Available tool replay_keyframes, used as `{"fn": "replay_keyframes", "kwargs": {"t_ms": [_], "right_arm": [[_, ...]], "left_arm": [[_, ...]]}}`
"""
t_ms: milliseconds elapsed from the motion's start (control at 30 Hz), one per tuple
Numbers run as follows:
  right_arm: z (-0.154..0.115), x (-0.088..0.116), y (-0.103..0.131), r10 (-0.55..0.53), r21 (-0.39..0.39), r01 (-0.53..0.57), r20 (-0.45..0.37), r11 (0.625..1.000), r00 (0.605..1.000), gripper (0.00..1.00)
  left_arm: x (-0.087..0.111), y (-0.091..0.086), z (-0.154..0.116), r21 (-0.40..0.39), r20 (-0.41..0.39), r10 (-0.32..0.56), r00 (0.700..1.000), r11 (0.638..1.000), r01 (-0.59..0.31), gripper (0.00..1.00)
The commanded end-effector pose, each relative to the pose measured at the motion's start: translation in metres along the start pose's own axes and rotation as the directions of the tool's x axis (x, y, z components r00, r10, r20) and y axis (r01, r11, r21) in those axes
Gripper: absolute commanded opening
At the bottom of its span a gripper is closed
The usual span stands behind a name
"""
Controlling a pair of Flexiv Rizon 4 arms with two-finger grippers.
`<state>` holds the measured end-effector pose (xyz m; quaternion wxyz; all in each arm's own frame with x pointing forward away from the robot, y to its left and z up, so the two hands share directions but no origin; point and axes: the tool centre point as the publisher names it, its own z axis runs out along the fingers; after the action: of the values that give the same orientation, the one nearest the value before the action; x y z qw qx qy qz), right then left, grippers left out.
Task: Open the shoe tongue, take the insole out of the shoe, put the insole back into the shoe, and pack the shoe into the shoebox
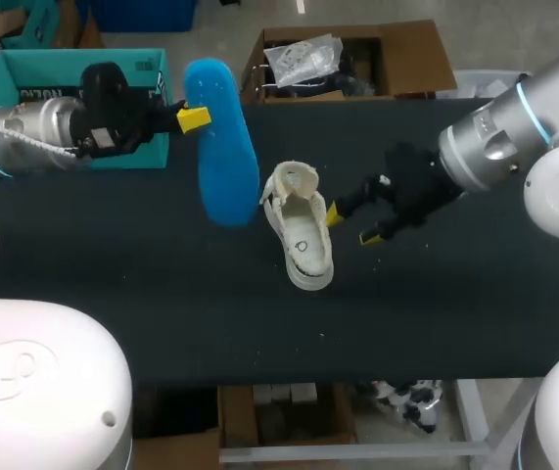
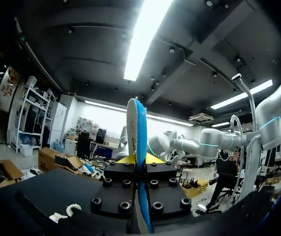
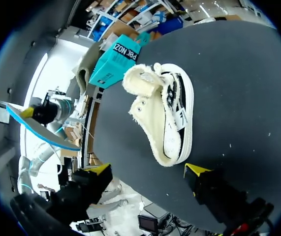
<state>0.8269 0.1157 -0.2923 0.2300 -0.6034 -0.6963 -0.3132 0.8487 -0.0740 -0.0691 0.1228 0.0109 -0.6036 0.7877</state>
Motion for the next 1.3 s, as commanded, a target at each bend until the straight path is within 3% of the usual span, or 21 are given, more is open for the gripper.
{"fn": "replay_keyframes", "kwargs": {"t_ms": [33,200,367,767,900,1000,1067,1100,1133,1200,1233,1300], "right_arm": [[0.002,-0.005,0.007,0.12,0.044,-0.119,-0.02,0.992,0.993,1.0],[-0.003,-0.002,-0.003,0.259,0.079,-0.253,-0.072,0.964,0.963,1.0],[-0.008,0.001,-0.017,0.412,0.119,-0.399,-0.118,0.909,0.904,1.0],[-0.008,0.001,-0.017,0.412,0.119,-0.399,-0.118,0.909,0.904,1.0],[-0.008,0.001,-0.017,0.412,0.119,-0.399,-0.118,0.909,0.904,1.0],[-0.01,0.007,-0.015,0.474,0.142,-0.458,-0.114,0.877,0.873,1.0],[-0.014,0.012,-0.016,0.565,0.165,-0.543,-0.146,0.823,0.812,1.0],[-0.015,0.012,-0.016,0.639,0.216,-0.607,-0.141,0.765,0.756,1.0],[-0.014,0.011,-0.018,0.724,0.273,-0.676,-0.143,0.684,0.675,1.0],[-0.015,0.012,-0.022,0.826,0.299,-0.774,-0.108,0.558,0.554,1.0],[-0.017,0.016,-0.026,0.846,0.295,-0.802,-0.045,0.519,0.531,1.0],[-0.017,0.016,-0.026,0.846,0.295,-0.802,-0.045,0.519,0.531,1.0]], "left_arm": [[-0.003,0.016,0.012,0.05,0.383,-0.033,0.923,0.999,0.015,0.0],[-0.007,0.022,0.021,0.043,0.385,-0.053,0.921,0.998,0.04,0.0],[-0.004,0.026,0.028,0.032,0.363,-0.076,0.929,0.997,0.069,0.0],[0.005,0.036,0.041,0.019,0.244,-0.159,0.957,0.987,0.159,0.0],[0.003,0.041,0.046,-0.01,0.227,-0.145,0.963,0.988,0.151,0.0],[0.002,0.042,0.047,-0.025,0.218,-0.126,0.968,0.991,0.135,0.0],[0.002,0.042,0.047,-0.025,0.218,-0.126,0.968,0.991,0.135,0.0],[0.002,0.042,0.047,-0.025,0.218,-0.126,0.968,0.991,0.135,0.0],[0.002,0.042,0.047,-0.025,0.218,-0.126,0.968,0.991,0.135,0.0],[0.002,0.042,0.047,-0.025,0.218,-0.126,0.968,0.991,0.135,0.0],[0.002,0.042,0.047,-0.025,0.218,-0.126,0.968,0.991,0.135,0.0],[0.002,0.042,0.047,-0.025,0.218,-0.126,0.968,0.991,0.135,0.0]]}}
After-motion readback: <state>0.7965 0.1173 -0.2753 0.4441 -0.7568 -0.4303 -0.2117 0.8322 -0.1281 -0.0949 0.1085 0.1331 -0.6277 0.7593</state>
